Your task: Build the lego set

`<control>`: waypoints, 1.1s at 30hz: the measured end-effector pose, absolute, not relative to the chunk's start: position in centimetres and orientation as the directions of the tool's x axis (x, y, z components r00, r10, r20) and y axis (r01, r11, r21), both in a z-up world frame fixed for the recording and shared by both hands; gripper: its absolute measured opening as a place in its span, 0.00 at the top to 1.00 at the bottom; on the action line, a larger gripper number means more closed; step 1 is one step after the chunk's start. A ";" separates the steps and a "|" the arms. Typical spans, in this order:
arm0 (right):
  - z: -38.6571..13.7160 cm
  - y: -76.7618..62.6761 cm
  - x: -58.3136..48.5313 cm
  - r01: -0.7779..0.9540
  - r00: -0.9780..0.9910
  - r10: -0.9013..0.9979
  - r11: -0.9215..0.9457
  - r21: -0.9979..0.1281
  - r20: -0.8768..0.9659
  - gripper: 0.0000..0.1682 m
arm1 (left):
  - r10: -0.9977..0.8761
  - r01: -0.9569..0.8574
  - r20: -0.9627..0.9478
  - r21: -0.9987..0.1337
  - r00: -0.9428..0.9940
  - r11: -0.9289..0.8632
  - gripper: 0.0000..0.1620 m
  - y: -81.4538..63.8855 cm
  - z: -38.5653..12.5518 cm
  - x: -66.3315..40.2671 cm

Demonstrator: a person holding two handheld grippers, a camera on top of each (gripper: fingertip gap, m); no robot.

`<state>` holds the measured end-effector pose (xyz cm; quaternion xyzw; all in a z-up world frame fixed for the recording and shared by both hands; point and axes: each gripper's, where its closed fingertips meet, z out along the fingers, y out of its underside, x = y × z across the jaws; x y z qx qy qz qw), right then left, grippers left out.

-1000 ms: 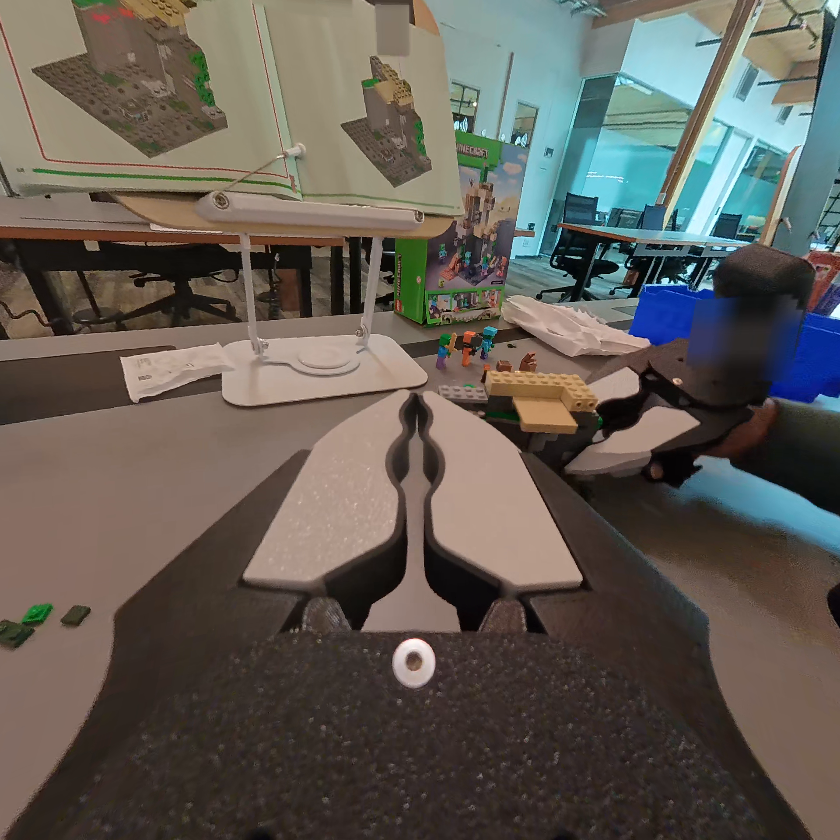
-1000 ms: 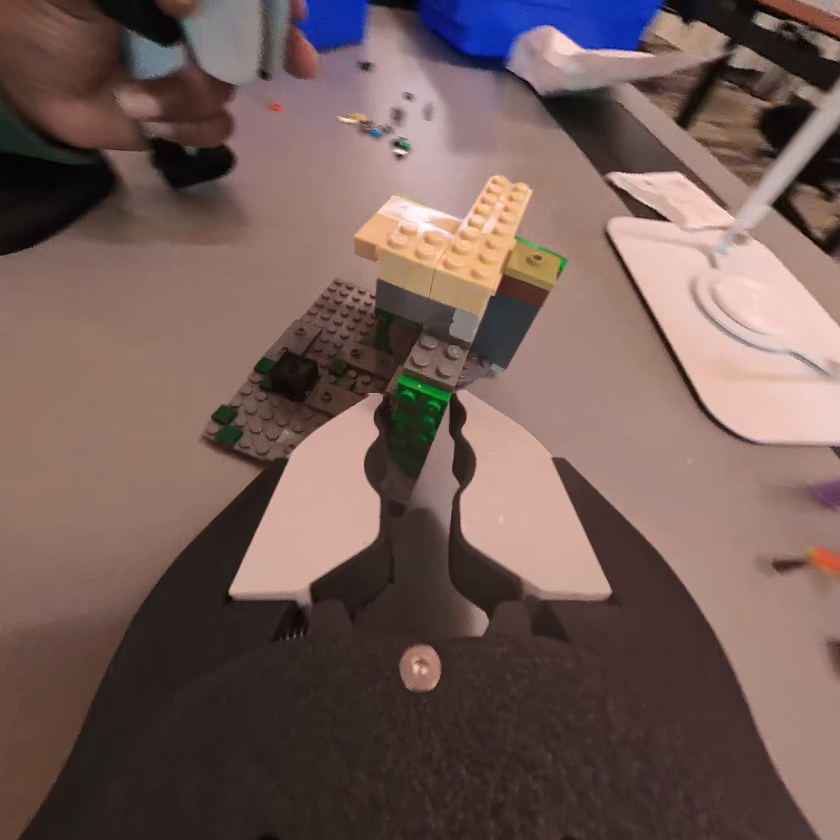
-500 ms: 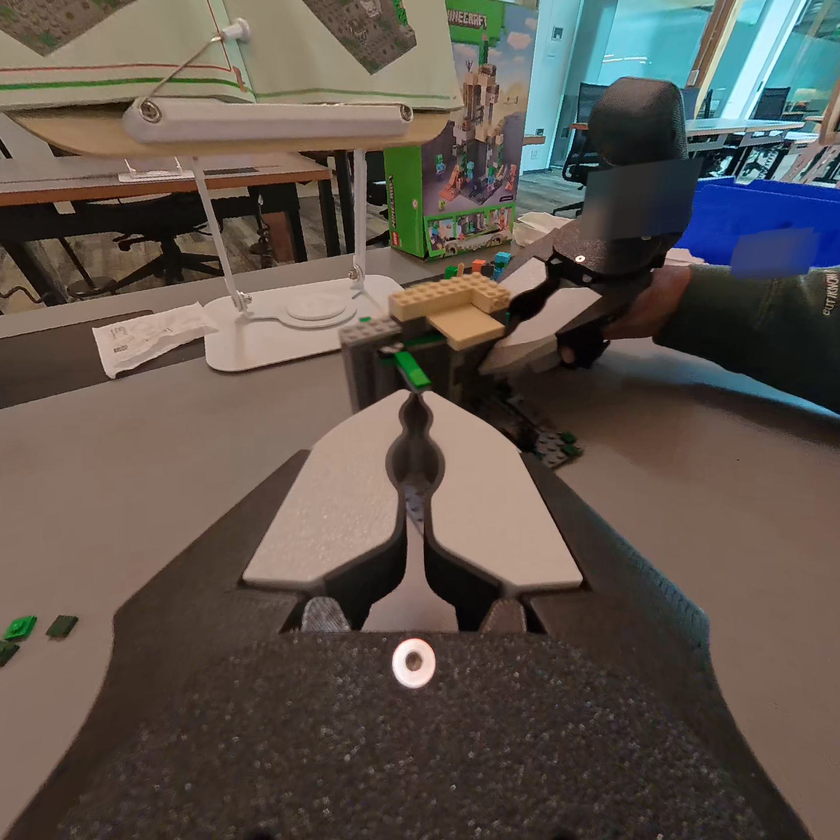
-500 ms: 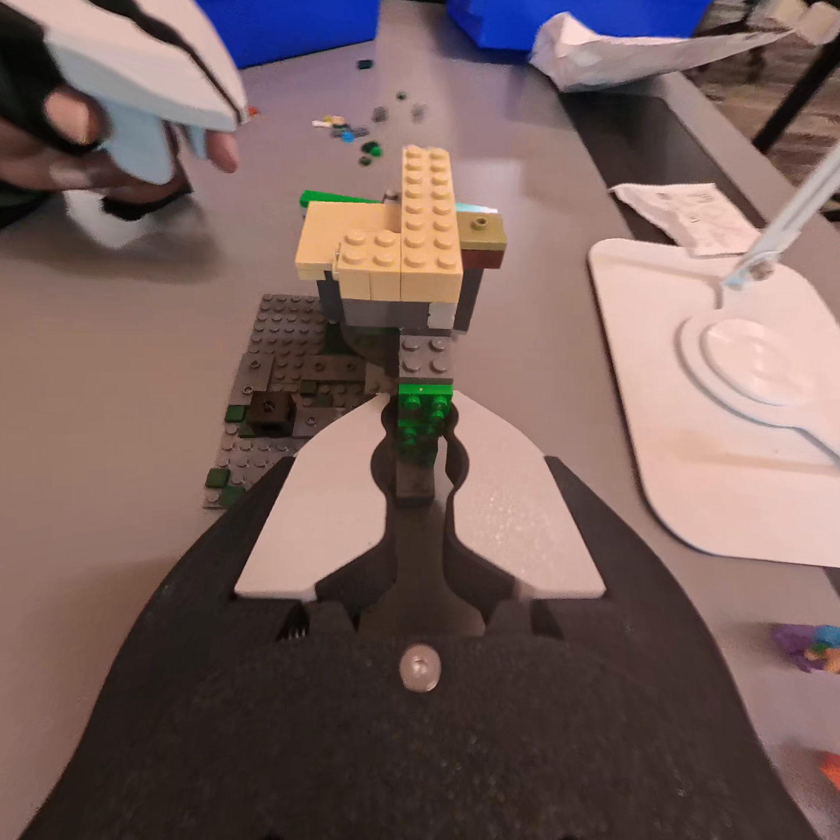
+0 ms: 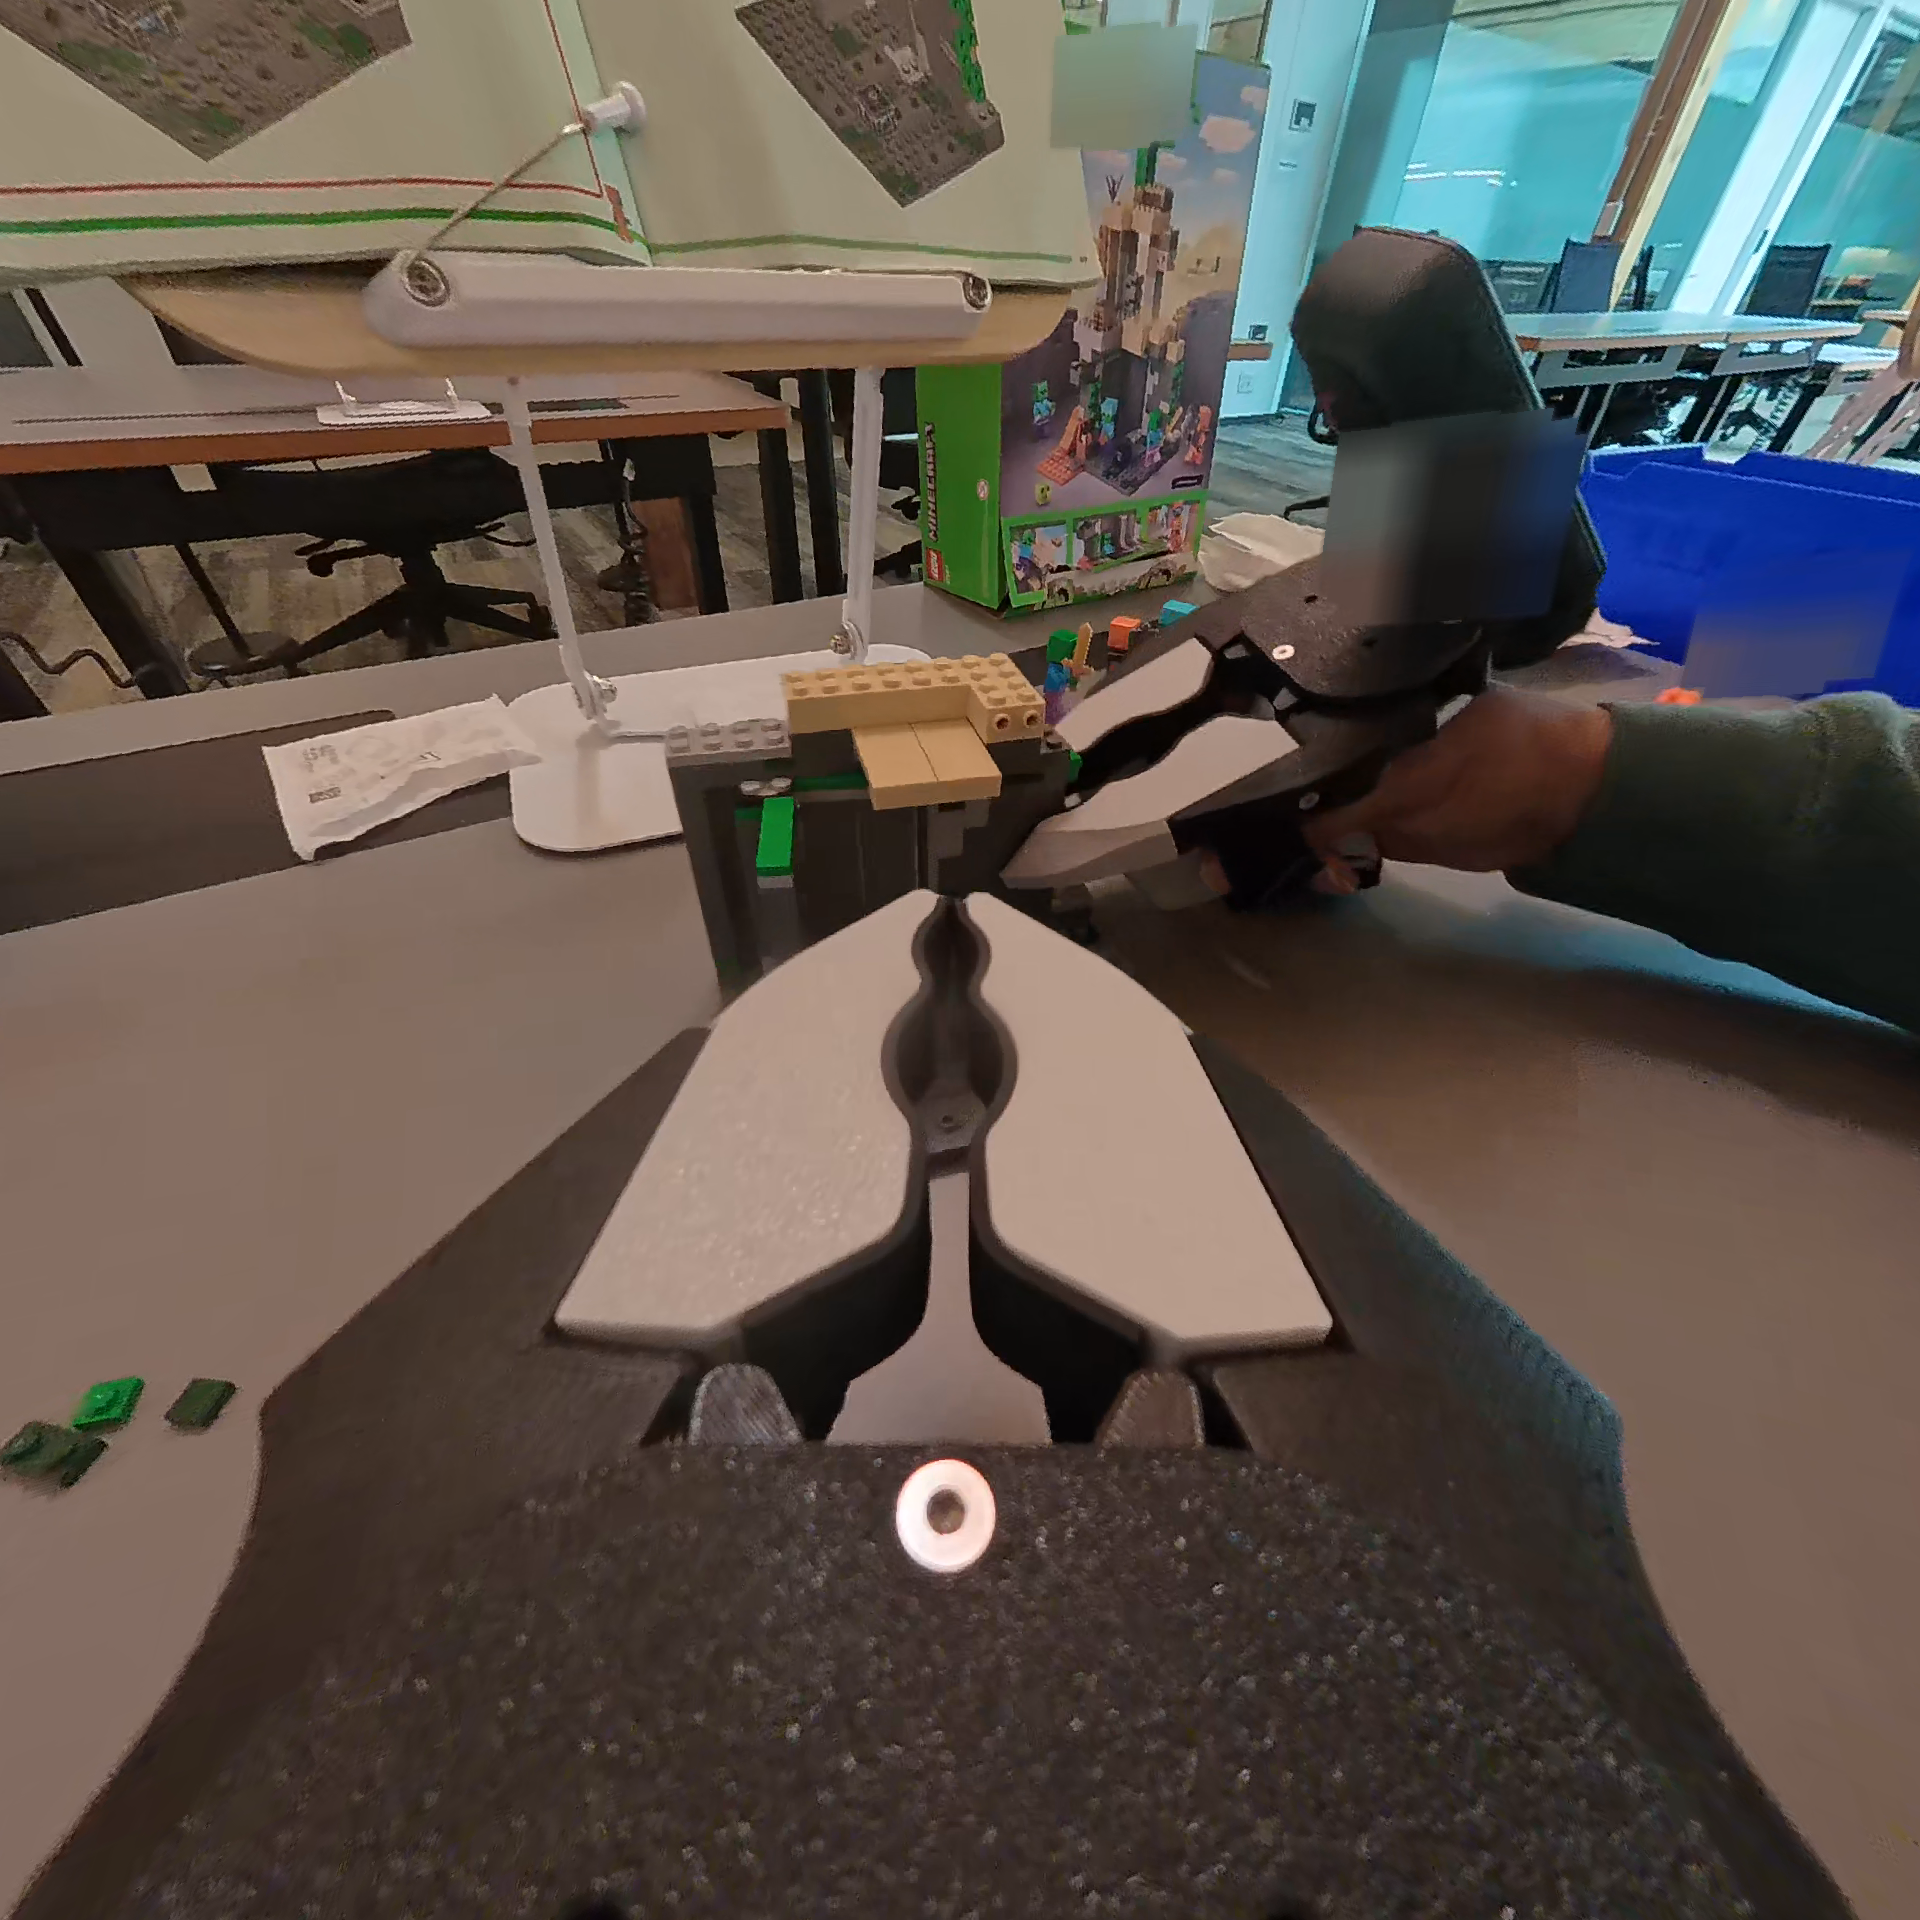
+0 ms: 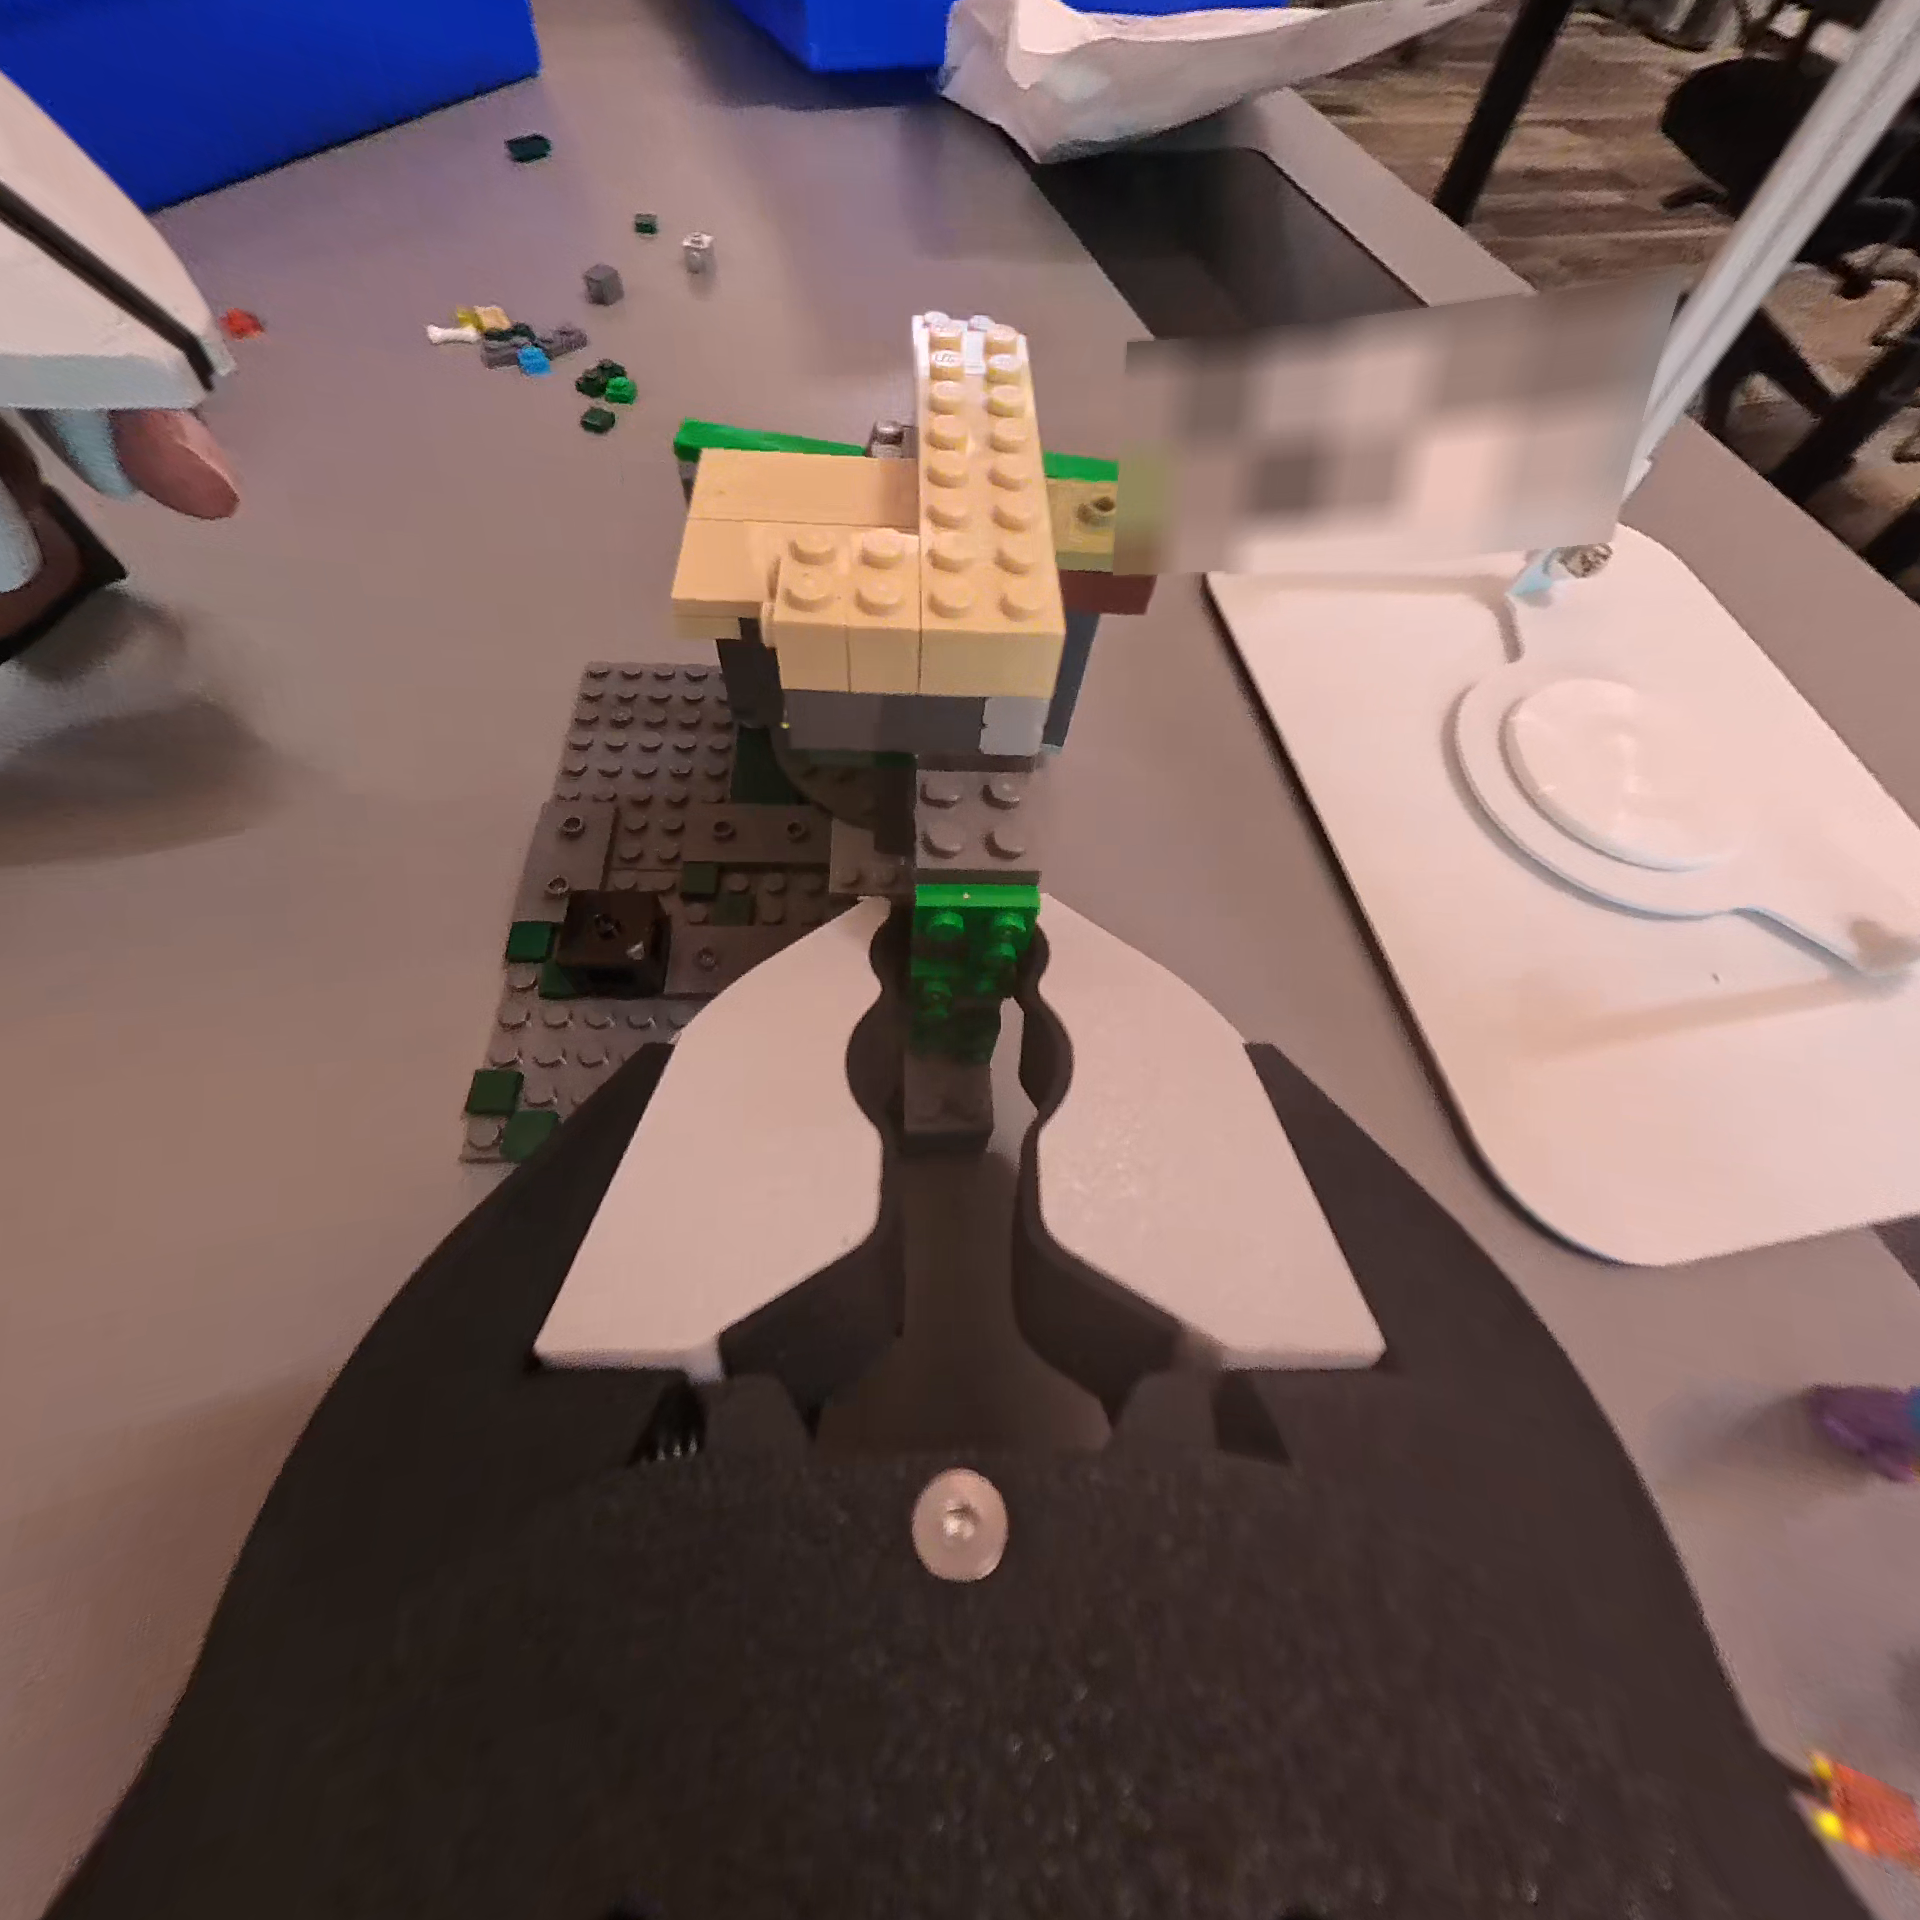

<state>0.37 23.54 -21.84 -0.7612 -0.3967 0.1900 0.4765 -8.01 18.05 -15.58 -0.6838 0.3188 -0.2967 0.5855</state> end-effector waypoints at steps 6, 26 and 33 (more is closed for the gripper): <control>-21.8 23.2 0.5 0.423 0.674 0.727 -0.236 -0.875 0.130 0.88 | -0.789 -0.087 0.026 -0.991 0.613 -0.100 1.00 17.8 -15.3 -7.9; -14.9 17.4 1.8 0.249 0.845 0.523 -0.192 -0.949 0.116 0.94 | -0.723 -0.167 -0.076 -0.984 0.687 -0.055 1.00 18.1 -15.1 -8.3; -15.0 14.7 -0.3 0.254 0.884 0.448 -0.218 -0.942 0.135 1.00 | -0.718 -0.214 -0.123 -0.976 0.685 -0.037 1.00 17.4 -15.2 -7.9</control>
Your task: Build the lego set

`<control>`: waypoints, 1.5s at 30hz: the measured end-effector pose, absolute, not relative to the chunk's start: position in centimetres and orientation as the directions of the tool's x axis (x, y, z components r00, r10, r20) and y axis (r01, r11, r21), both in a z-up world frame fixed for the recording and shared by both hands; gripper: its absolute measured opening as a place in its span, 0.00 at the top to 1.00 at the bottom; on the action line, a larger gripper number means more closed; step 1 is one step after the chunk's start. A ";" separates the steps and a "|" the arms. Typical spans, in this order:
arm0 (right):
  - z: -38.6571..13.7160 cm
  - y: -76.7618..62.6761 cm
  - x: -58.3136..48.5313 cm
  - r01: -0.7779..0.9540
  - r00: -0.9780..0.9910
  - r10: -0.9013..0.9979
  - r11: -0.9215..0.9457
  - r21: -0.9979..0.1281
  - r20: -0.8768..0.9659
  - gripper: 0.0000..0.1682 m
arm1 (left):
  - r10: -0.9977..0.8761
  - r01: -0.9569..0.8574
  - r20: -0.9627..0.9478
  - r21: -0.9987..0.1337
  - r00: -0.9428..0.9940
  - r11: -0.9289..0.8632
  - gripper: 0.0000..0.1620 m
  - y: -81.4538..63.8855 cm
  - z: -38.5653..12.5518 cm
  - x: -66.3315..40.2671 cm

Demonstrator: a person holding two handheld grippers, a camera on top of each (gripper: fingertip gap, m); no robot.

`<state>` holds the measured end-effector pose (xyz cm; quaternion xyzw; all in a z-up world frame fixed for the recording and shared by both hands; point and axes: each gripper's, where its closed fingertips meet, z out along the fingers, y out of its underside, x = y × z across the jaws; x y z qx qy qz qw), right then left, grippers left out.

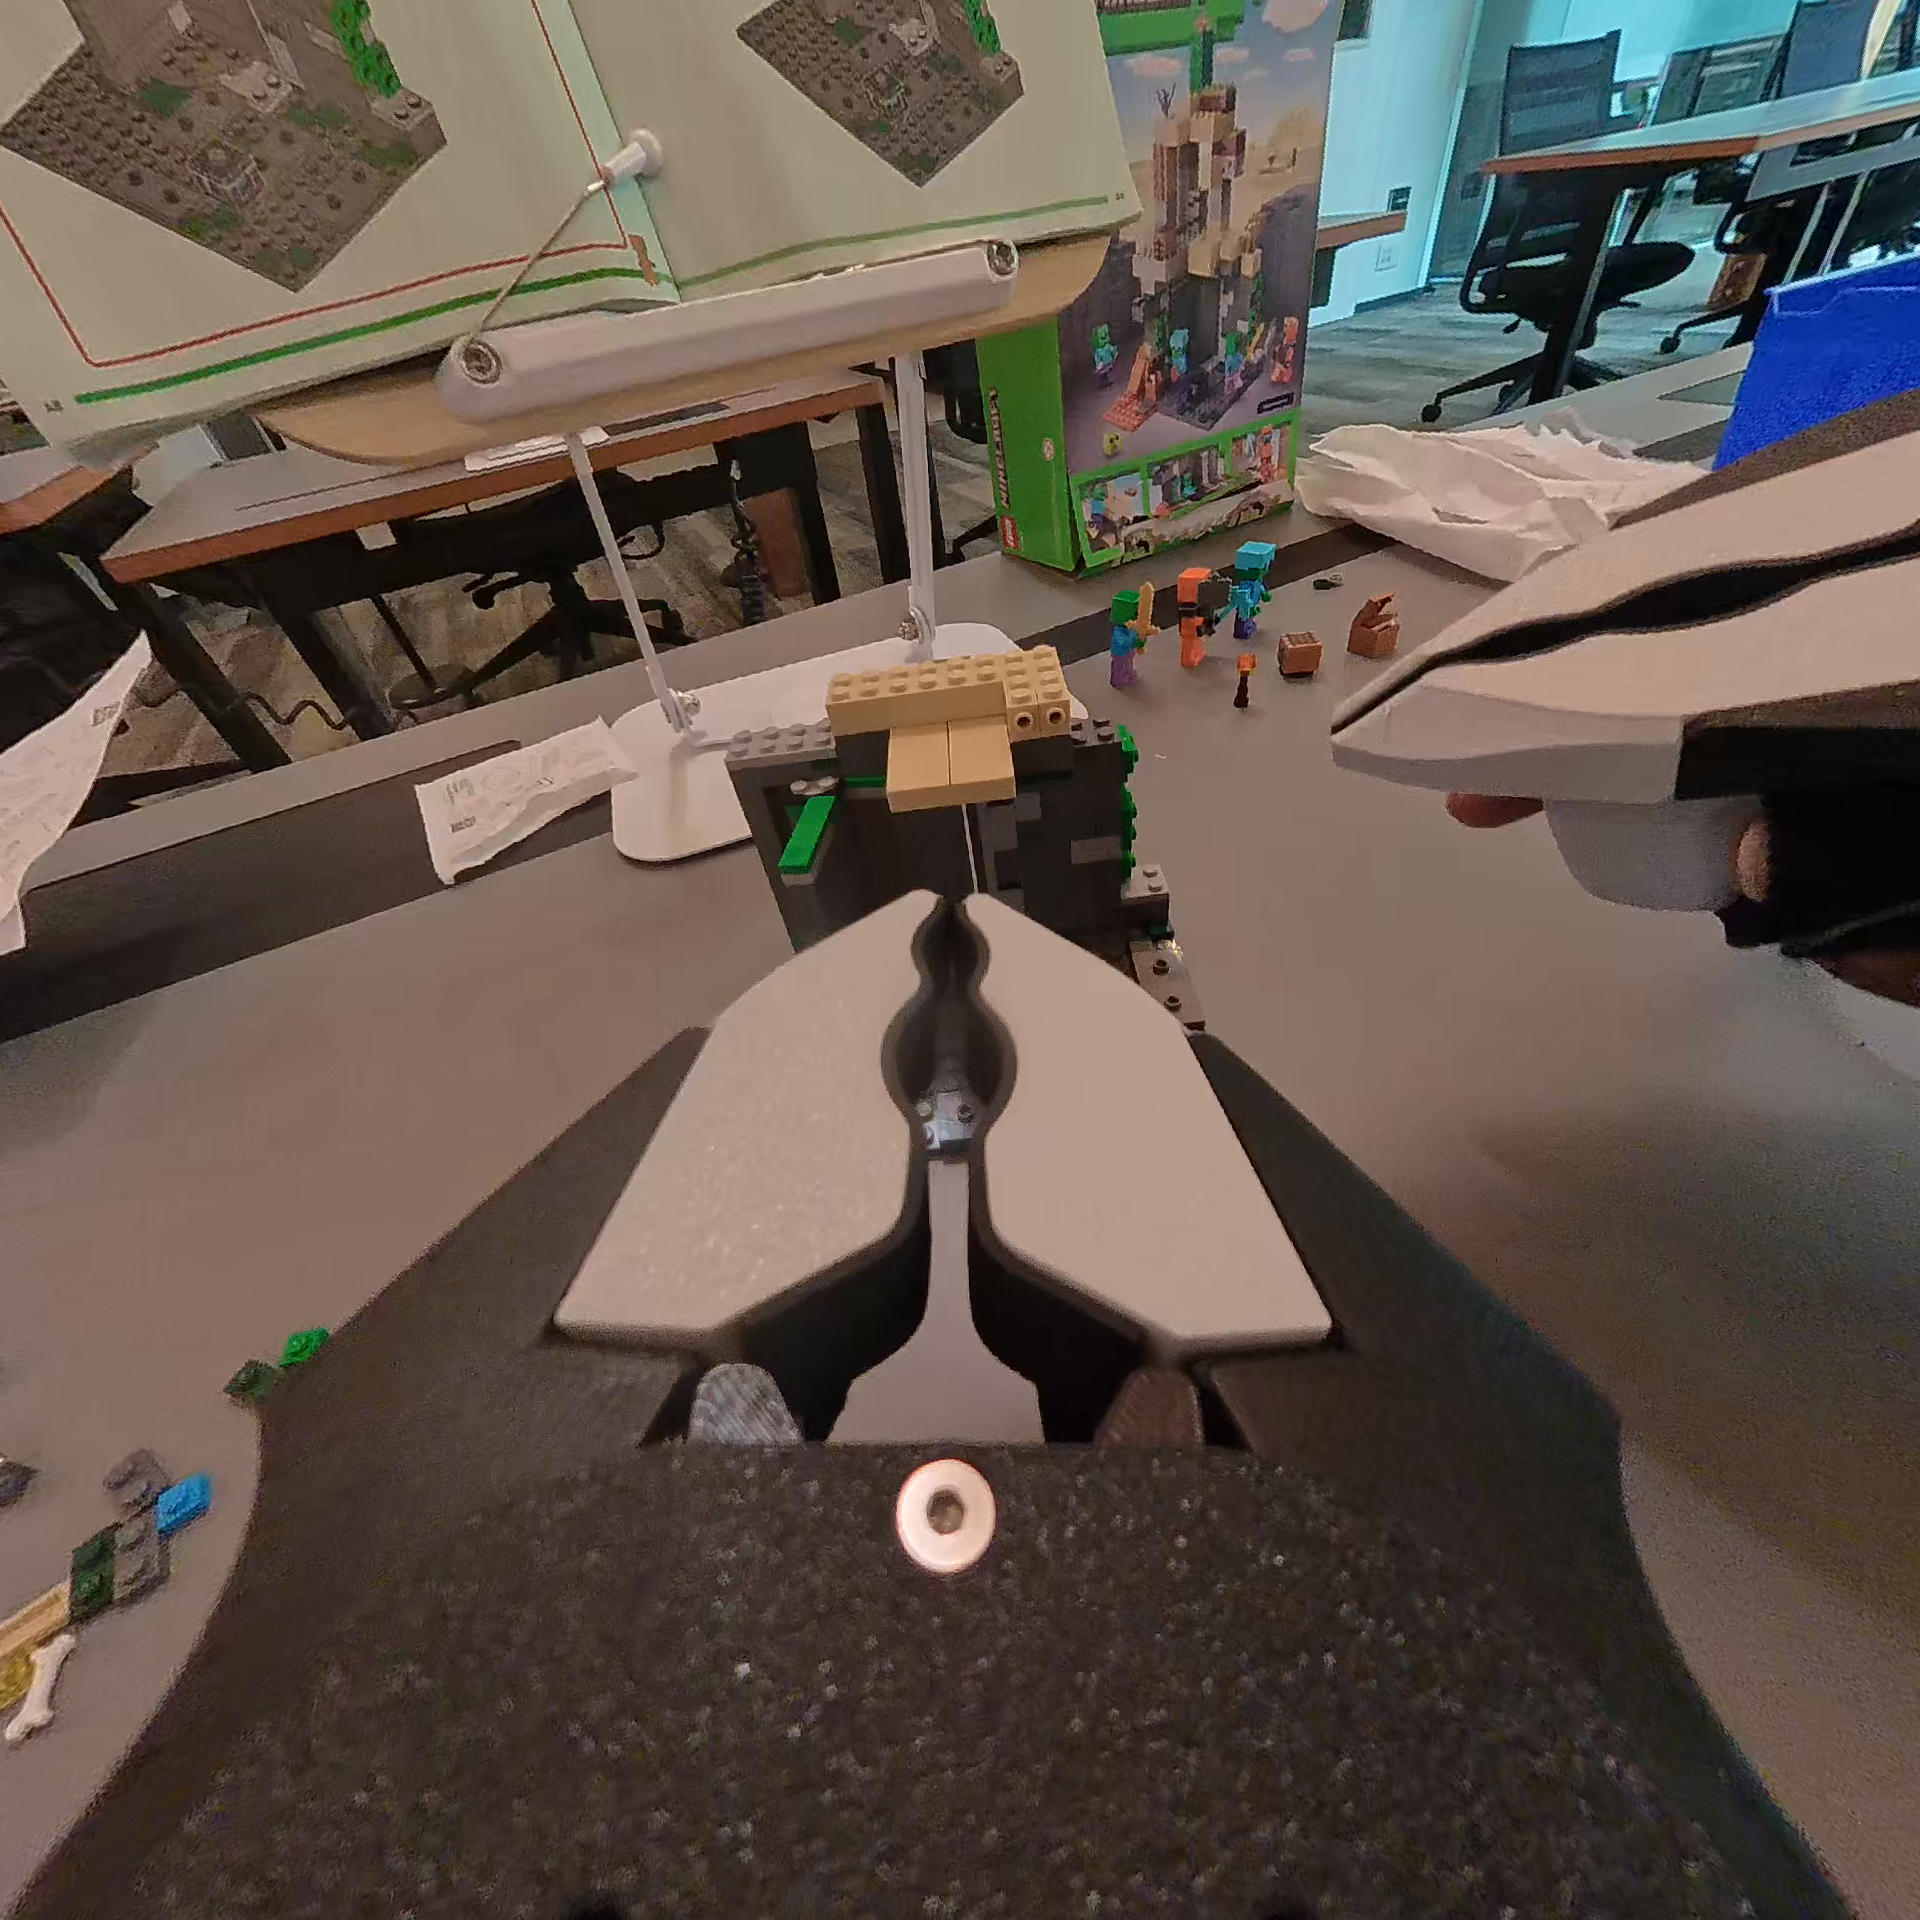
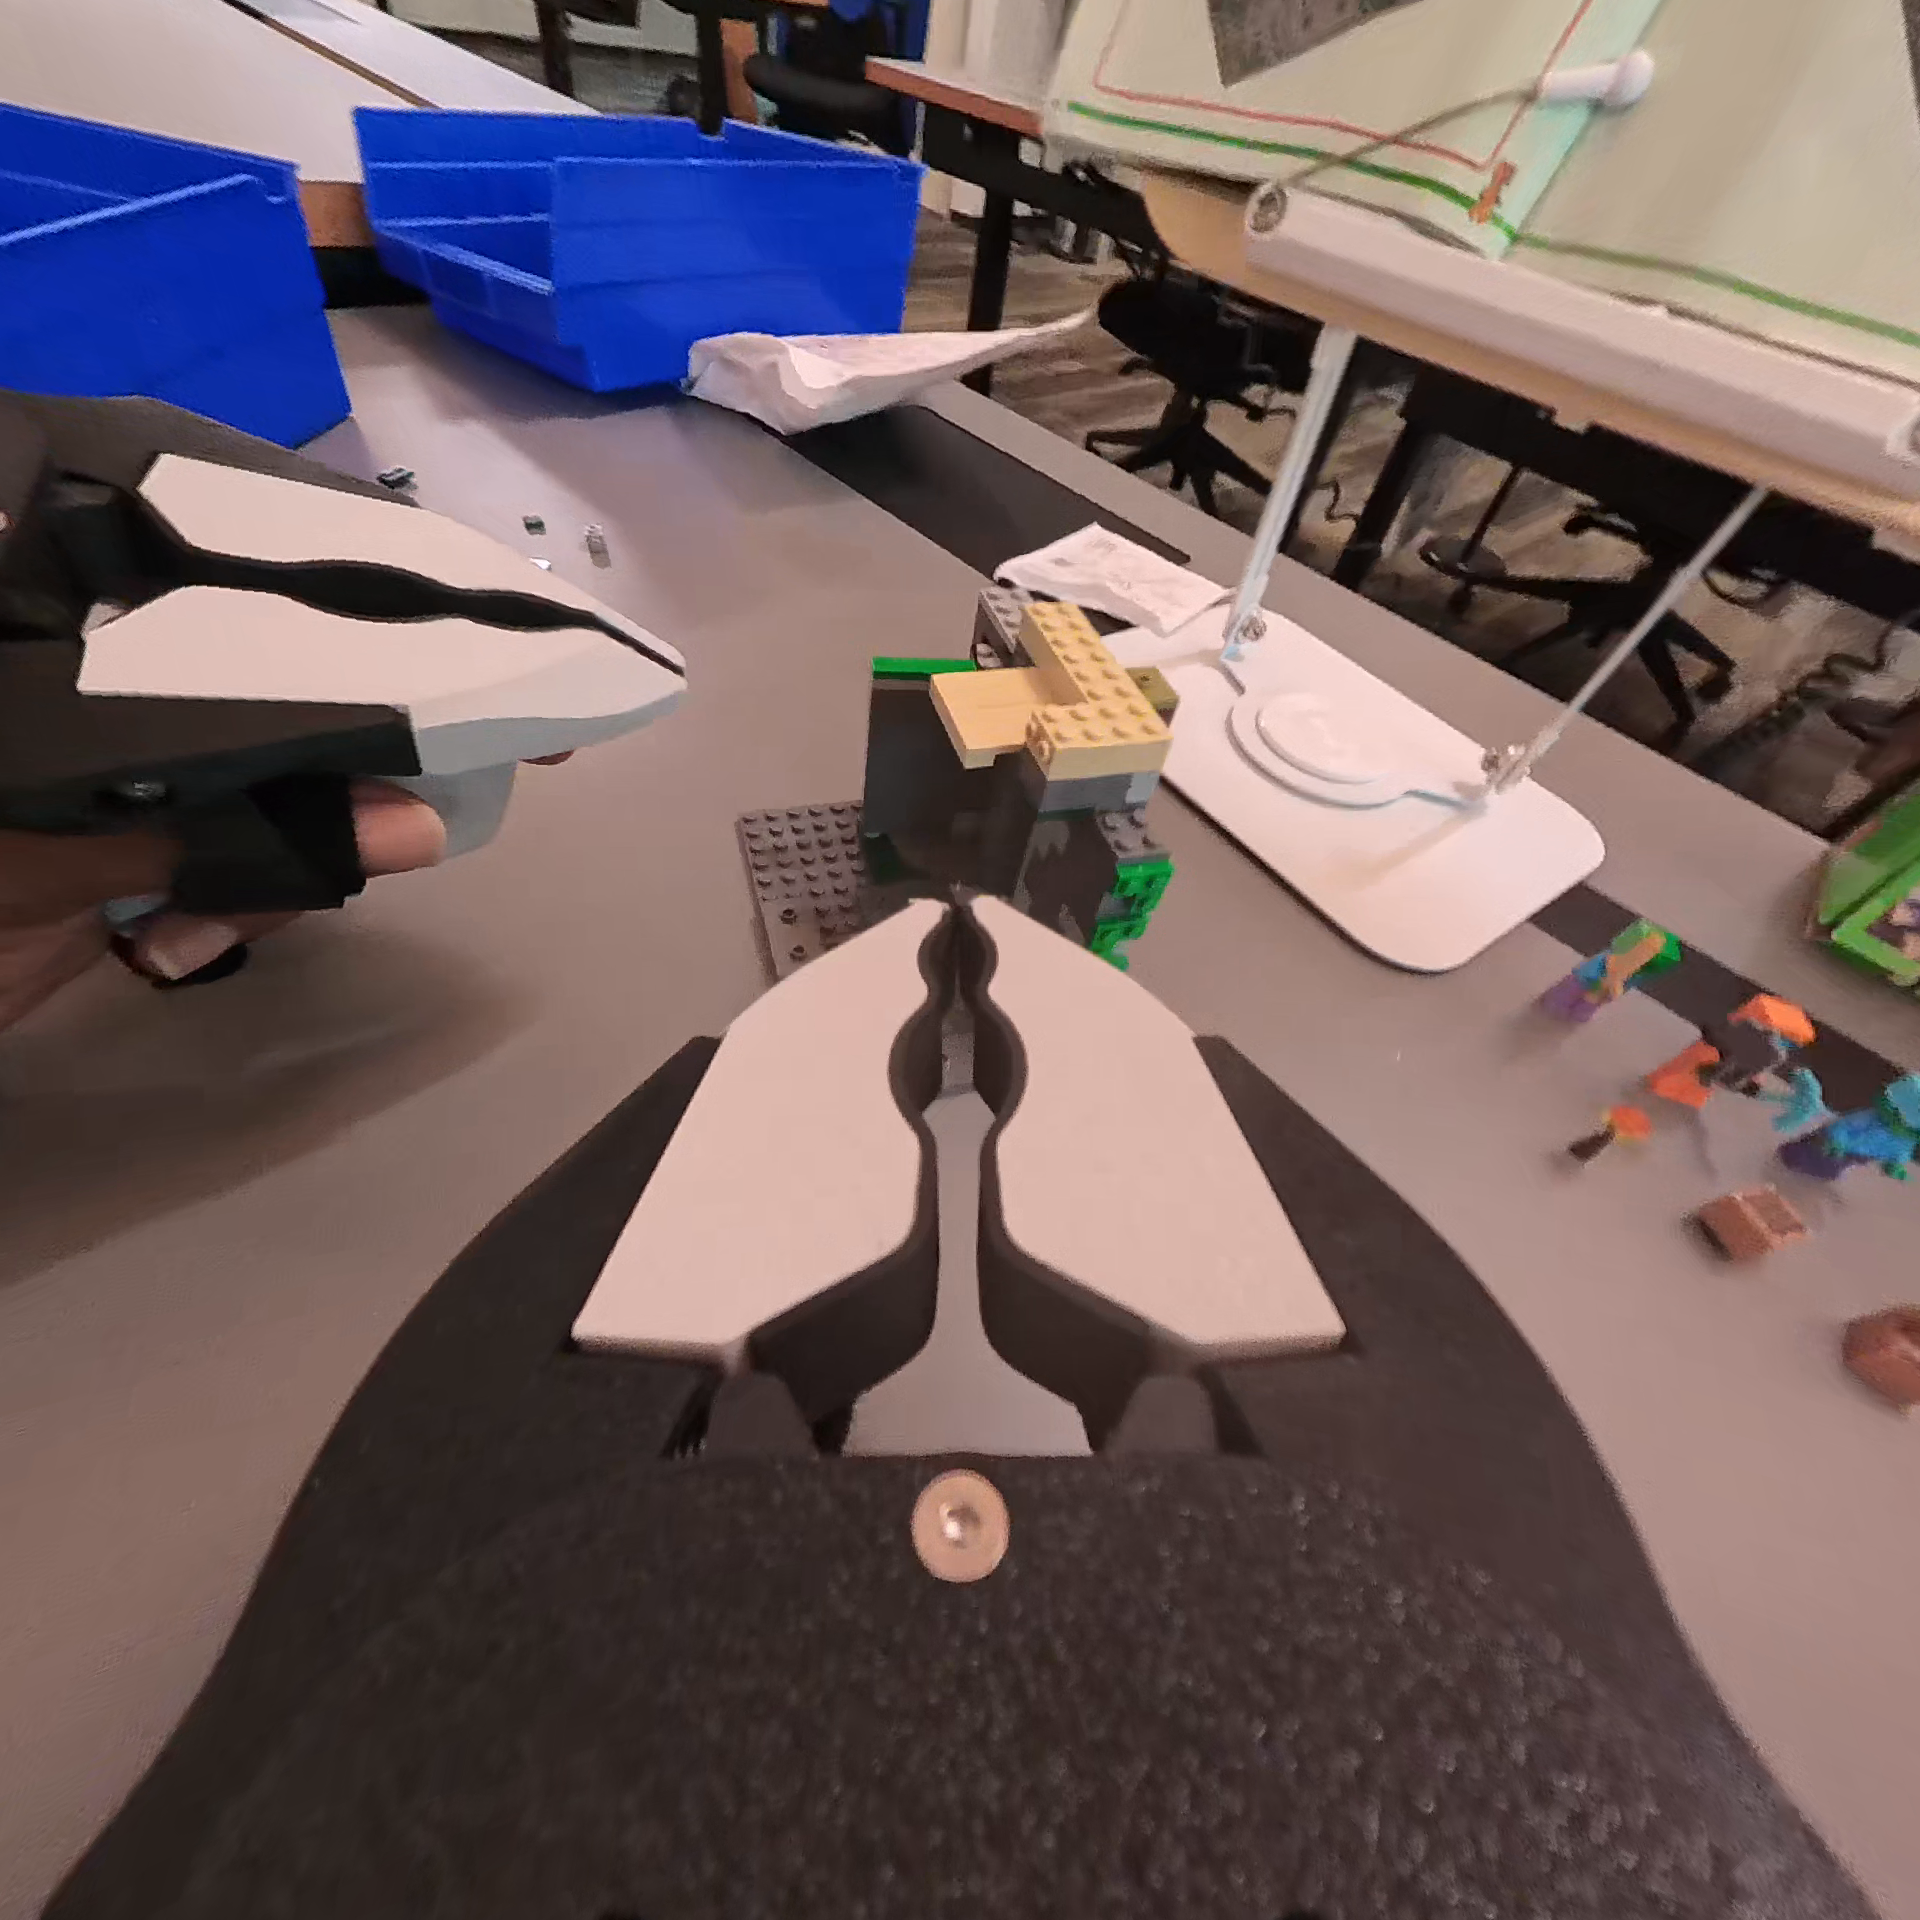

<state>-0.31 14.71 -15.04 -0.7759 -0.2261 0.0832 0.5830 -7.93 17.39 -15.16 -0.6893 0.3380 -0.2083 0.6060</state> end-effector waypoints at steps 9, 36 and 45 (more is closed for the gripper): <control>-17.0 14.6 -0.5 0.190 0.958 0.264 -0.275 -0.942 0.116 1.00 | -0.716 -0.255 -0.169 -0.967 0.677 -0.012 1.00 17.2 -15.9 -7.5; -18.2 14.7 -0.5 0.190 0.959 0.260 -0.293 -0.937 0.113 1.00 | -0.689 -0.268 -0.168 -0.962 0.705 -0.040 1.00 17.5 -16.6 -8.2; -13.3 18.1 4.2 0.196 0.975 0.145 -0.212 -0.957 0.167 1.00 | -0.681 -0.252 -0.164 -0.967 0.714 -0.031 1.00 17.8 -16.0 -8.4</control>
